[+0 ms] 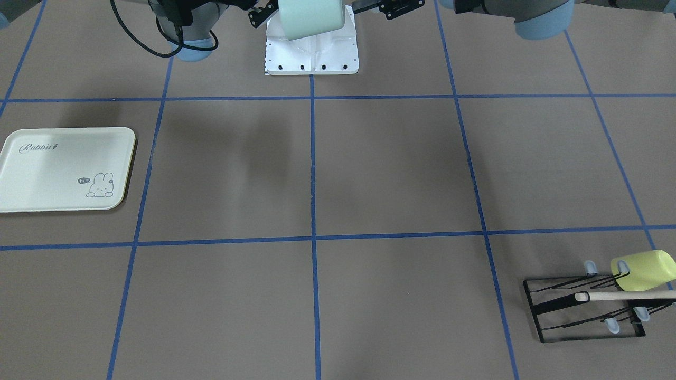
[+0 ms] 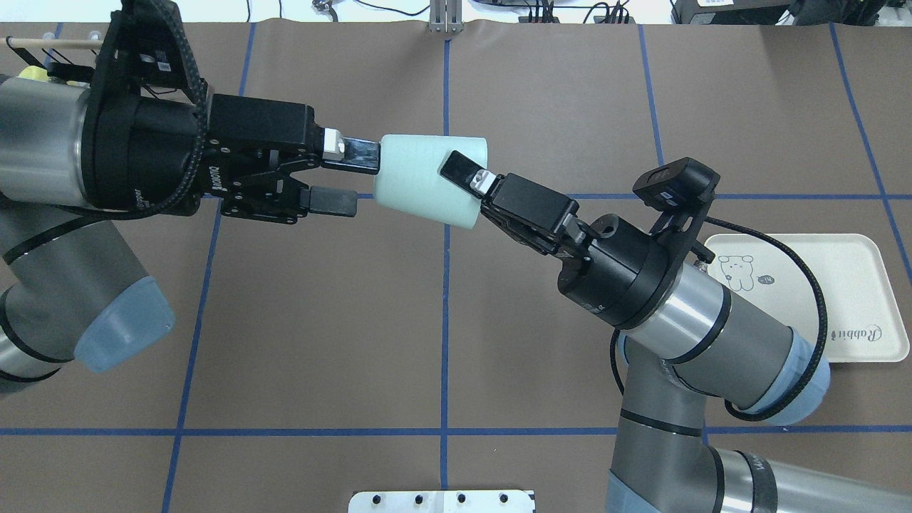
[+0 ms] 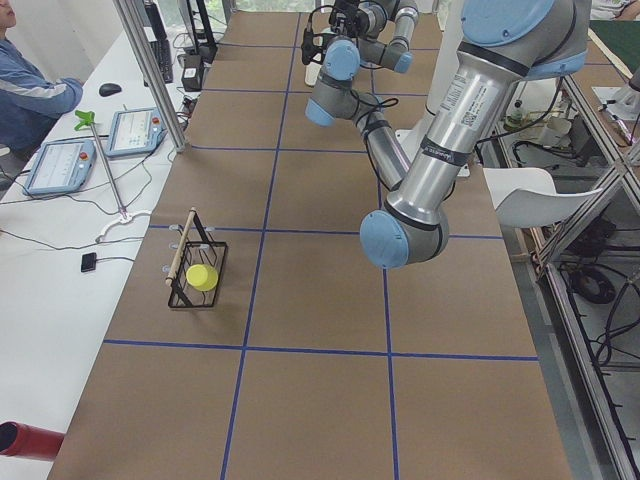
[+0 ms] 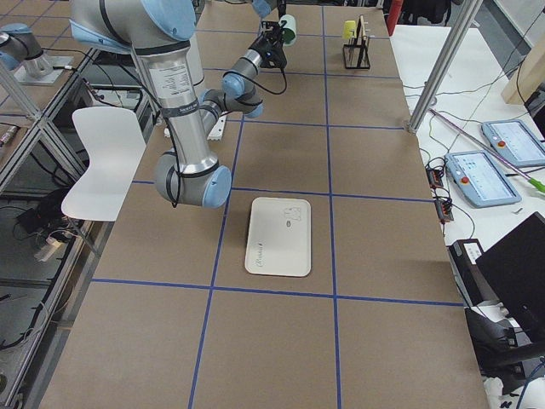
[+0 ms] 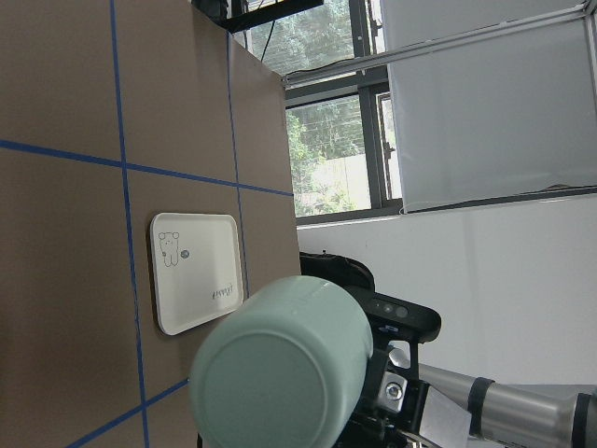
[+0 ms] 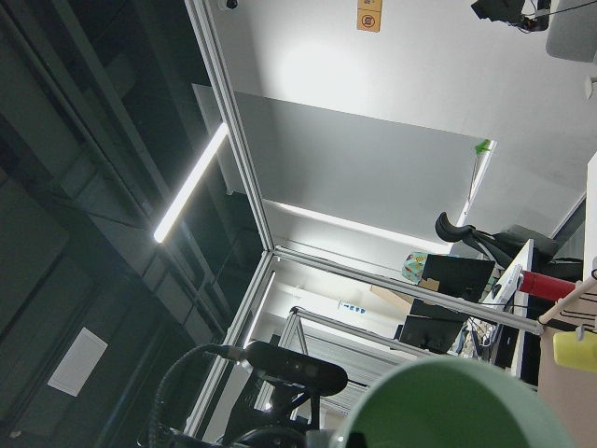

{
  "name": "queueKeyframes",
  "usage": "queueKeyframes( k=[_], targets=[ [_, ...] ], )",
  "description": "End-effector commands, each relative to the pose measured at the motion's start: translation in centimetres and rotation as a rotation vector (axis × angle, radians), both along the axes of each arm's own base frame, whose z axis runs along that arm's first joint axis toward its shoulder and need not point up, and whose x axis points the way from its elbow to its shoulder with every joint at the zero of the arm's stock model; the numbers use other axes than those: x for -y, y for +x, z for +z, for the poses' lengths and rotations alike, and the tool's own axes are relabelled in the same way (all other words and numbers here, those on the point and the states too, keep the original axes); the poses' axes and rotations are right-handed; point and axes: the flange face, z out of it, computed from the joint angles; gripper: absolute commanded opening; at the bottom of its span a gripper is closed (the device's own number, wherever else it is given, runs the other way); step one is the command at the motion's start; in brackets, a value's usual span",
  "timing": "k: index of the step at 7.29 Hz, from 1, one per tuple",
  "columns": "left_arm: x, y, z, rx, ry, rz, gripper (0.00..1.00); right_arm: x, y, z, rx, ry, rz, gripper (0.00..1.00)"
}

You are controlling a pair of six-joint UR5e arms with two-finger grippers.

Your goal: Left arm grabs green cup and hands to right arm on tray

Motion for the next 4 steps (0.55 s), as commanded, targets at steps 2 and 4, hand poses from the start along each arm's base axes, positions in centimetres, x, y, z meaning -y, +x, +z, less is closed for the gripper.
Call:
queueKeyframes(
  k=[2, 4],
  targets=[
    [1.4, 1.3, 2.9, 0.062, -0.013, -0.027, 1.00, 3.2, -0.4, 2.4, -0.225, -0.089, 0.061, 0.00],
    [3.4, 3.4, 6.8, 0.148, -0.017, -0.050, 1.00, 6.4, -1.3, 2.7, -0.460, -0.181, 0.098, 0.00]
  ],
)
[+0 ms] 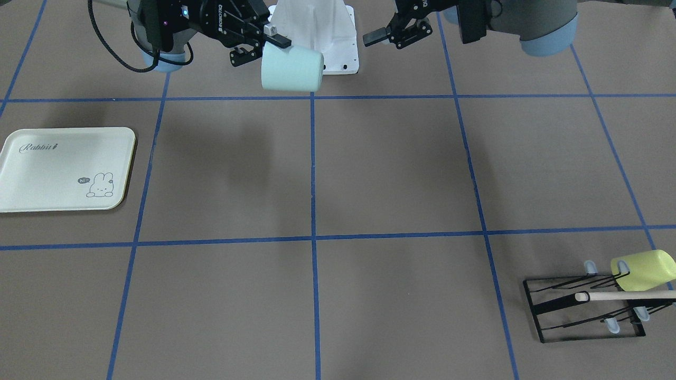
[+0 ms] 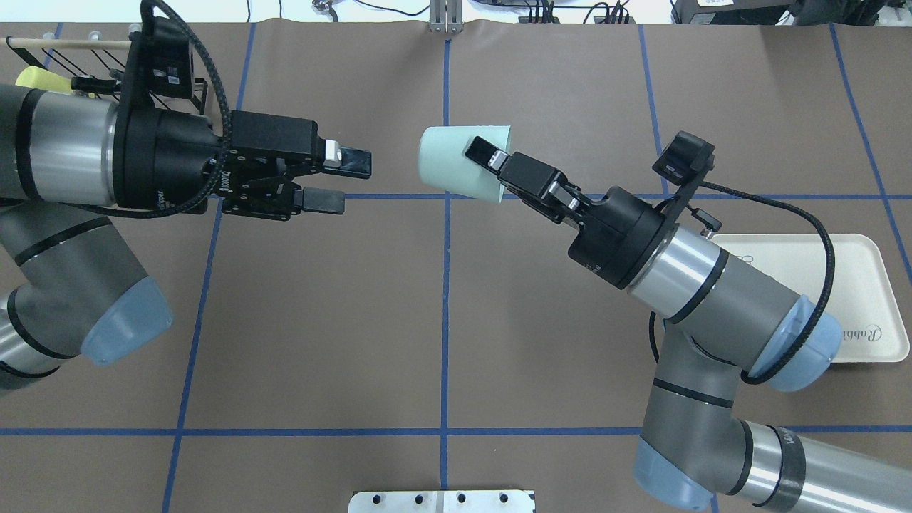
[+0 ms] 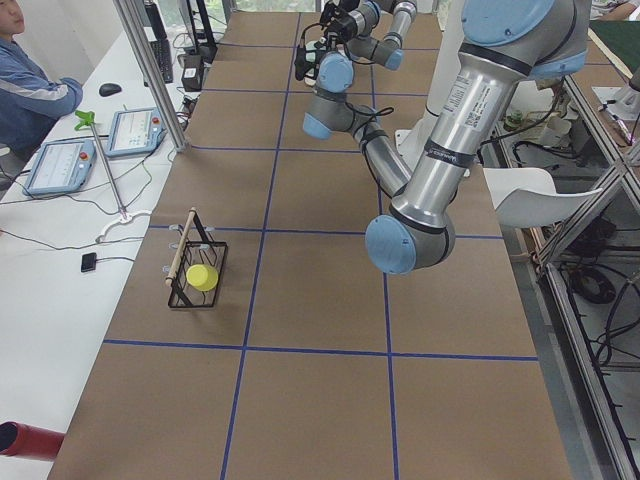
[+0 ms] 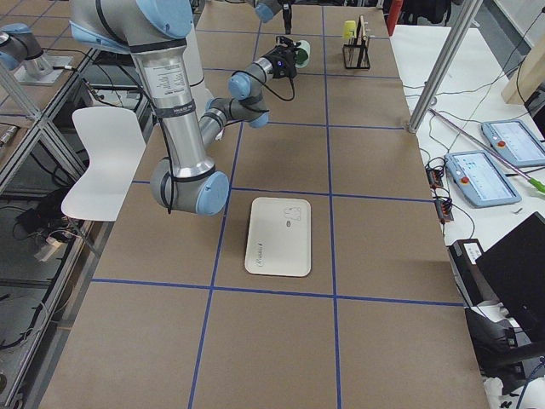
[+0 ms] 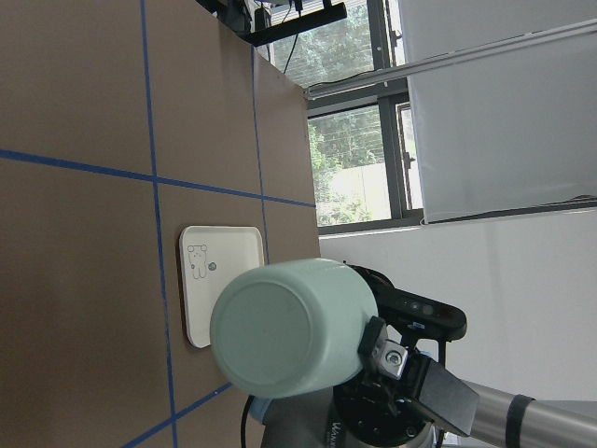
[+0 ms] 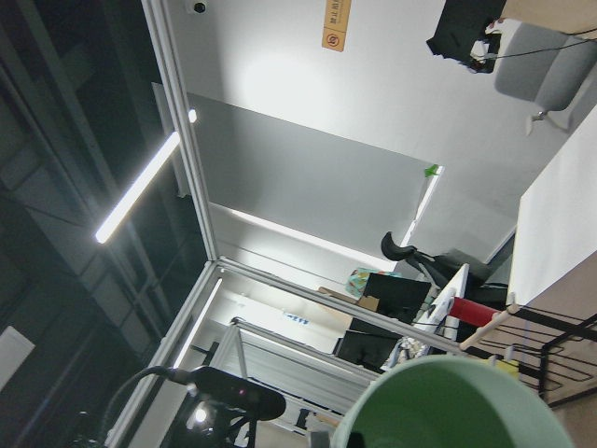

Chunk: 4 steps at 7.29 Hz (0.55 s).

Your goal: Left arm grabs green cup and hands to right arm on tray

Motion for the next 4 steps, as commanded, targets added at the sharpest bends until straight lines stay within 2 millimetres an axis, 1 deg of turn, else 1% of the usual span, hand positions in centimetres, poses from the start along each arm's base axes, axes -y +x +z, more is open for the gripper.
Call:
queueKeyframes(
  k=[1, 2, 3, 4],
  targets=[
    [1.9, 1.8, 4.6, 0.098, 0.012, -0.030, 1.00, 3.0, 0.3, -0.8, -0.284, -0.103, -0.002, 0.00],
    [3.0, 1.9, 6.0, 0.177, 0.011, -0.054, 1.00, 3.4, 1.4, -1.8, -0.430, -0.165, -0.035, 0.00],
    [4.9, 1.7, 7.3, 0.304, 0.006, -0.093, 1.00, 4.2, 2.9, -2.0, -0.565, -0.237, -0.074, 0.00],
    [6.9, 1.5, 9.3, 0.460, 0.042, -0.123, 1.00, 6.1, 4.8, -1.3, -0.700, -0.322, -0.143, 0.00]
  ],
)
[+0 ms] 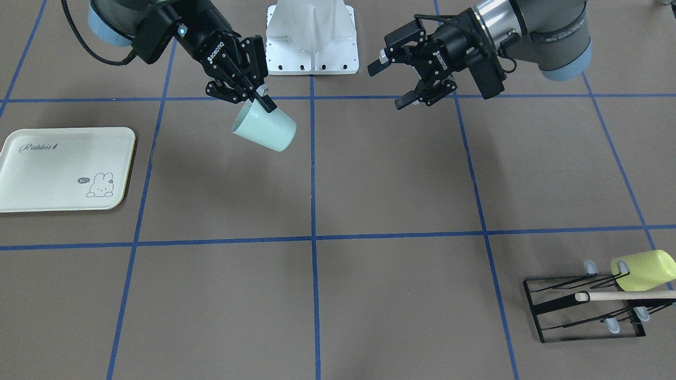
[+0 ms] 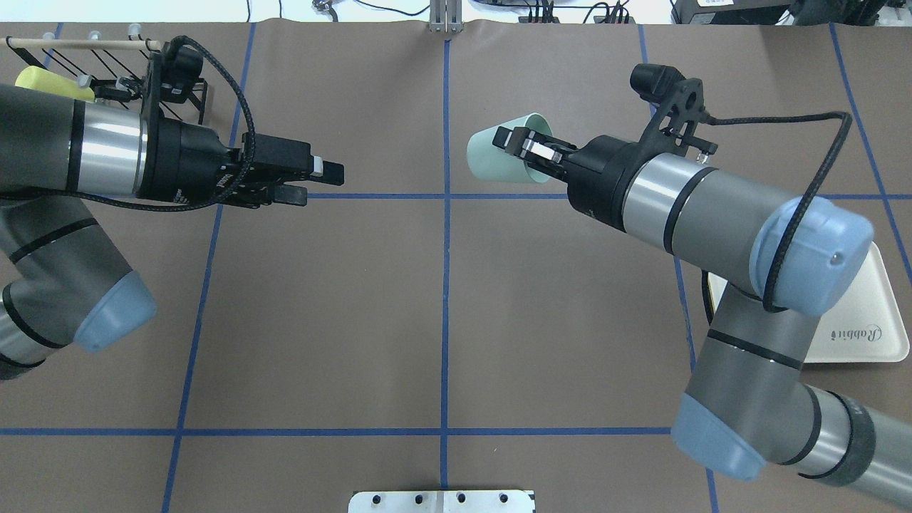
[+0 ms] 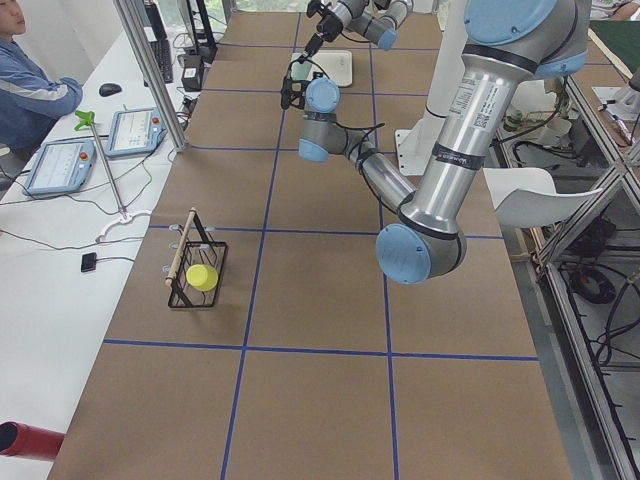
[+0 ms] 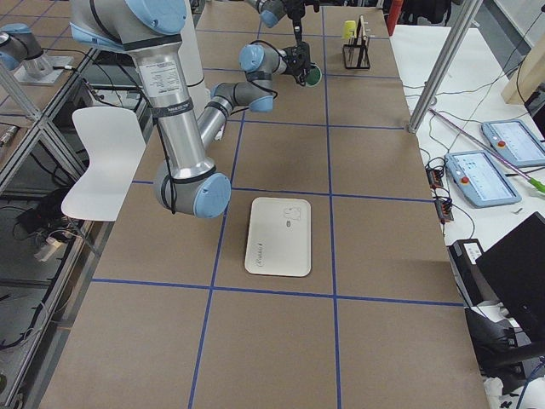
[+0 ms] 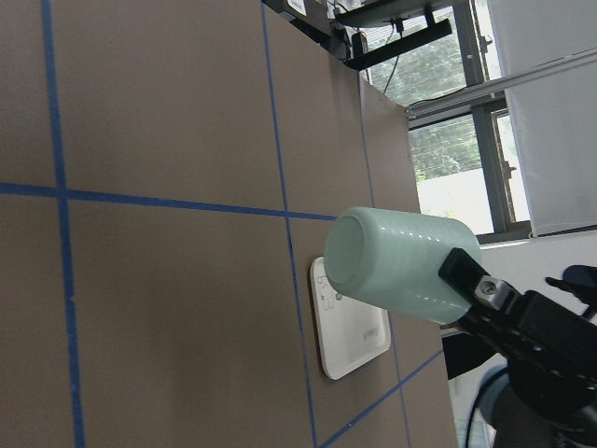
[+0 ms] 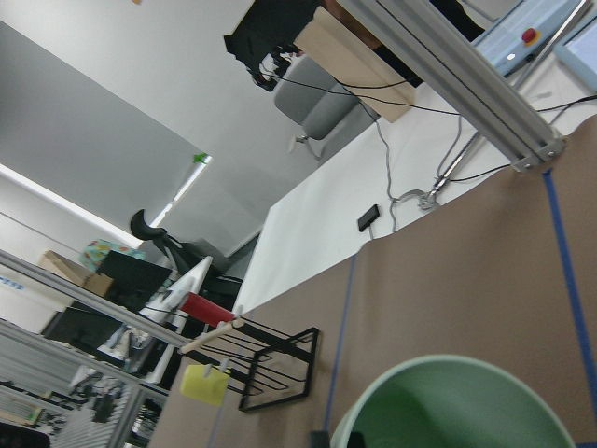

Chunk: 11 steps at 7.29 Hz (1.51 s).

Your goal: Left arm grabs green cup and hands to right arm on tray

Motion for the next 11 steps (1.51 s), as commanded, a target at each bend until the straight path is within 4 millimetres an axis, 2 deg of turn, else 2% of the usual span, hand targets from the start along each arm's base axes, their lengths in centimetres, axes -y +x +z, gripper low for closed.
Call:
queueKeyframes(
  k=[1, 2, 3, 4, 5, 6, 7, 8, 9, 10, 11],
  targets=[
    [3.8, -0.3, 4.3, 0.324, 0.045, -0.029, 1.00, 4.4, 6.4, 1.7, -0.257, -0.232, -0.084, 0.00],
    [5.0, -0.6, 5.8, 0.434, 0.057, -0.018, 1.00, 5.0, 9.0, 2.6, -0.356, -0.248, -0.142, 0.00],
    [6.2, -2.9, 8.6, 0.533, 0.062, -0.019, 1.00, 4.9, 9.1, 5.0, -0.493, -0.290, -0.193, 0.00],
    [7.0, -5.4, 11.8, 0.614, 0.111, -0.012, 1.00, 5.1, 9.4, 6.5, -0.590, -0.307, -0.222, 0.00],
    [7.6, -8.8, 15.6, 0.706, 0.168, 0.009, 1.00, 4.6, 9.8, 8.8, -0.688, -0.284, -0.273, 0.00],
    [8.2, -13.0, 19.2, 0.801, 0.216, 0.040, 1.00, 3.5, 10.7, 12.0, -0.764, -0.254, -0.322, 0.00],
    [8.8, -17.8, 21.7, 0.867, 0.238, 0.037, 1.00, 2.6, 11.6, 14.9, -0.834, -0.239, -0.360, 0.00],
    [8.3, -21.9, 25.0, 0.911, 0.262, 0.046, 1.00, 2.0, 12.2, 17.5, -0.857, -0.240, -0.371, 0.00],
    [8.1, -25.4, 27.4, 0.949, 0.275, 0.058, 1.00, 0.9, 13.2, 21.2, -0.865, -0.189, -0.385, 0.00],
    [7.9, -27.5, 28.8, 0.979, 0.199, 0.096, 1.00, 0.0, 14.2, 25.0, -0.840, -0.153, -0.376, 0.00],
    [7.5, -28.5, 30.6, 1.010, 0.061, 0.151, 1.00, 0.3, 14.9, 27.3, -0.832, -0.152, -0.373, 0.00]
  ],
)
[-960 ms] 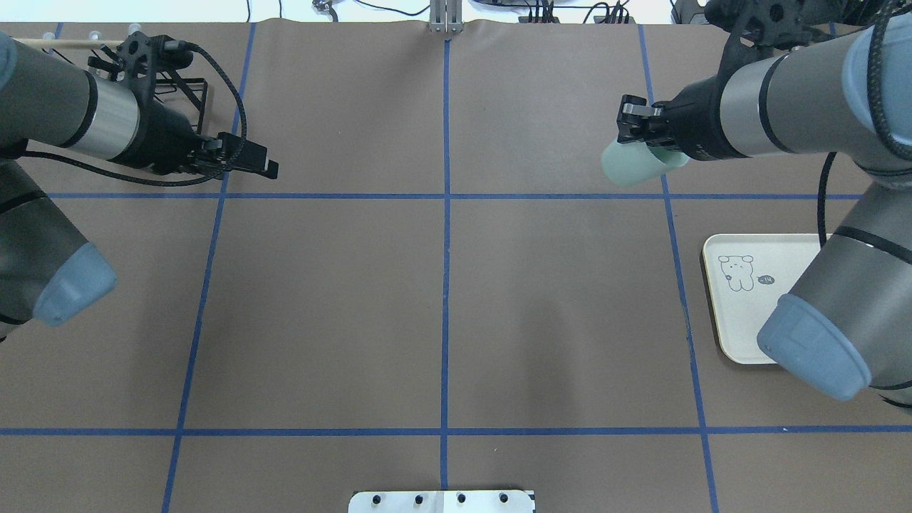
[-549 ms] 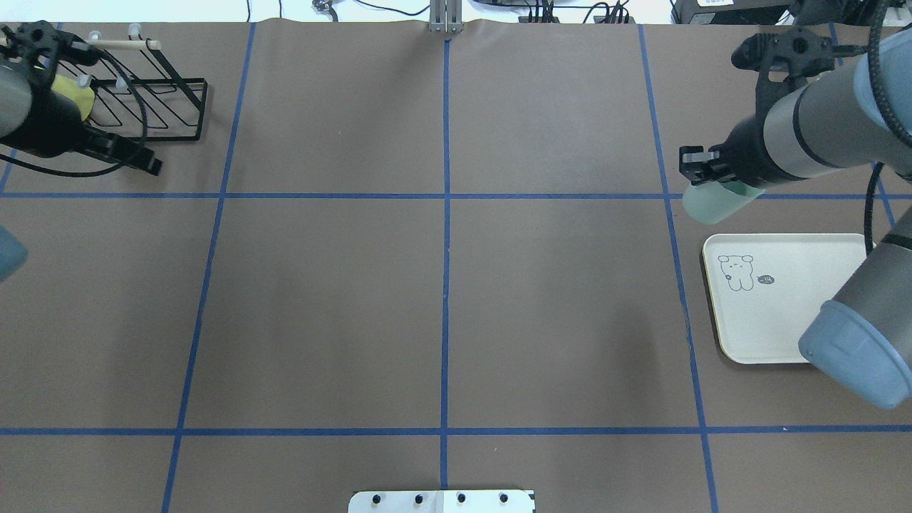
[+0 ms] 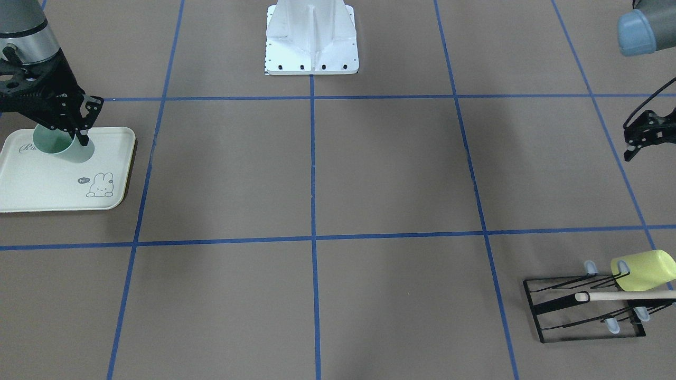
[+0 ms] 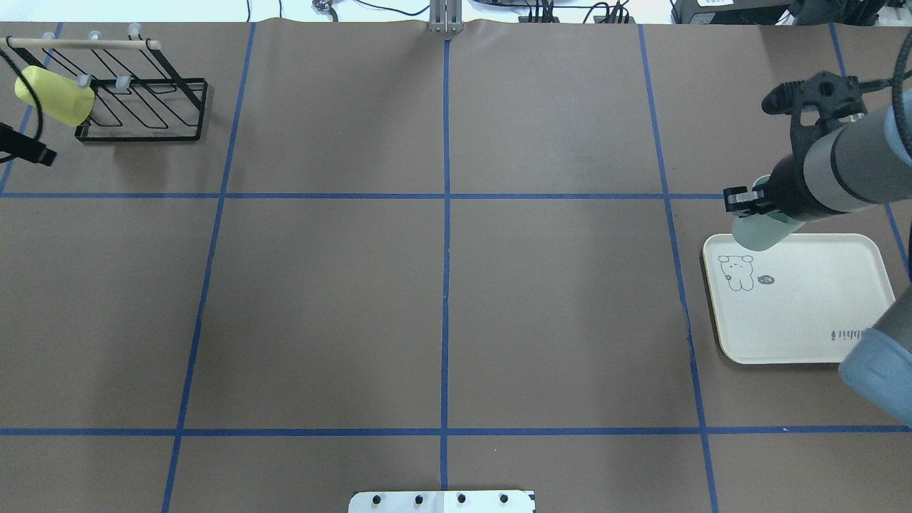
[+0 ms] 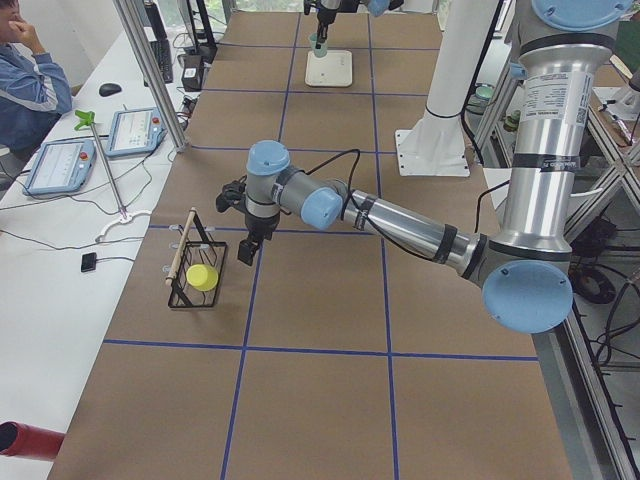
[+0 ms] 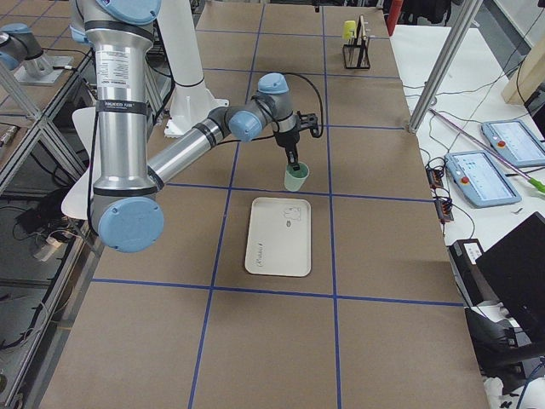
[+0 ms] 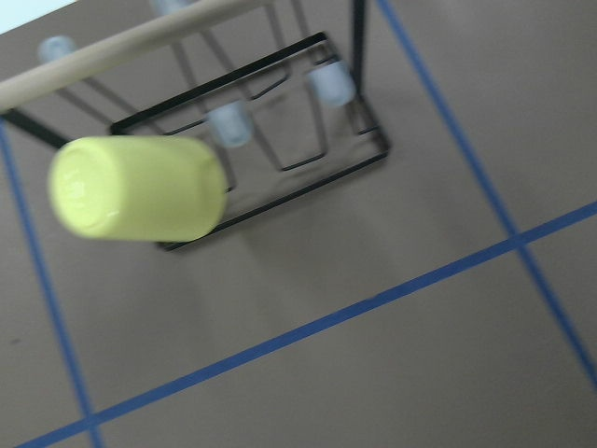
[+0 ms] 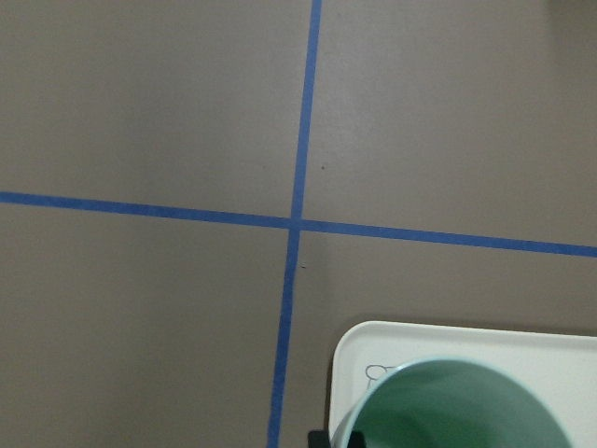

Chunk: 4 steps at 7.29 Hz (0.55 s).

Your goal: Left arm grabs green cup and hands to right arm on tray

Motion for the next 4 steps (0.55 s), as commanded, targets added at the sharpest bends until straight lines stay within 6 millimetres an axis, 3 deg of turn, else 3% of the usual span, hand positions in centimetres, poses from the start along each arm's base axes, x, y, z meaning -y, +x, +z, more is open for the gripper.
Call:
queueKeyframes(
  k=[1, 2, 3, 4],
  targets=[
    [-1.1, -6.0, 5.3, 0.056, -0.253, -0.080, 1.00, -0.8, 2.2, 4.9, -0.001, 0.008, -0.021, 0.00],
    [-3.9, -9.1, 9.8, 0.058, -0.302, -0.102, 1.00, -1.2, 3.5, 6.1, -0.019, 0.005, -0.041, 0.00],
    [-5.0, -11.1, 12.1, 0.066, -0.273, -0.051, 1.00, -1.3, 4.0, 6.5, -0.027, 0.005, -0.050, 0.00],
    [-7.5, -12.6, 16.7, 0.072, -0.304, -0.001, 1.00, -1.3, 4.0, 6.9, -0.031, 0.000, -0.050, 0.00]
  ],
)
